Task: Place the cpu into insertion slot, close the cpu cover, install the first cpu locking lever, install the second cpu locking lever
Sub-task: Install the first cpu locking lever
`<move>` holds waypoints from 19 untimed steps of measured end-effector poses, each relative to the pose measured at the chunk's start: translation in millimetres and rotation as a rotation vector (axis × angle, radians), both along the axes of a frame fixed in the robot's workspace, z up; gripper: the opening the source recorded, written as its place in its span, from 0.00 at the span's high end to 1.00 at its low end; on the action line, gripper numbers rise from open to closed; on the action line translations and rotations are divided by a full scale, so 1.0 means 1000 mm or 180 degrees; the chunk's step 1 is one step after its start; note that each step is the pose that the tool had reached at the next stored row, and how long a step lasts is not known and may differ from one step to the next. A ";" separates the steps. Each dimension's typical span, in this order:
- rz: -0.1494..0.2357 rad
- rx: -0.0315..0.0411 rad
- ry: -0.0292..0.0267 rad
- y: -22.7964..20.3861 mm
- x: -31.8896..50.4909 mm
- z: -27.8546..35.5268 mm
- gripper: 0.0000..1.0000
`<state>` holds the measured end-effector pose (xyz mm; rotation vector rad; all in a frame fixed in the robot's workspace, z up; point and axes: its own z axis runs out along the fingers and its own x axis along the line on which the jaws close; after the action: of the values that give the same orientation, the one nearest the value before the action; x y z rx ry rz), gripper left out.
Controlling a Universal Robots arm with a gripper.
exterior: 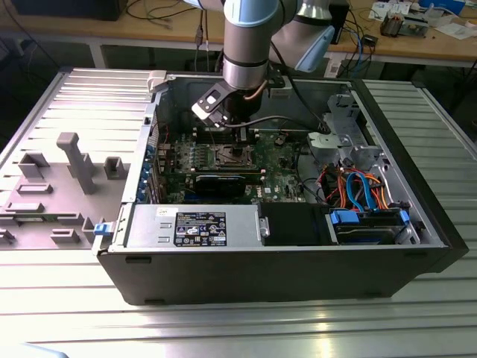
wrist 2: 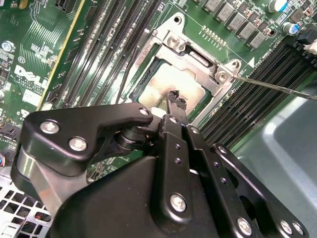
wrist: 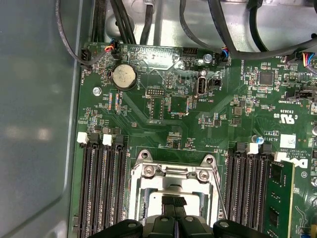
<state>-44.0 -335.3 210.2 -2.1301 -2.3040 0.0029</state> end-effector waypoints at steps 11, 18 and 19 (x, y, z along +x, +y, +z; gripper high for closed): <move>0.0000 -0.0001 0.0000 0.0000 0.0002 0.0159 0.89; 0.0000 -0.0001 0.0000 0.0000 0.0002 0.0288 0.89; 0.0000 -0.0001 0.0000 0.0000 0.0002 0.0301 0.89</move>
<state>-43.7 -335.3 240.4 -2.1303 -2.3041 0.0032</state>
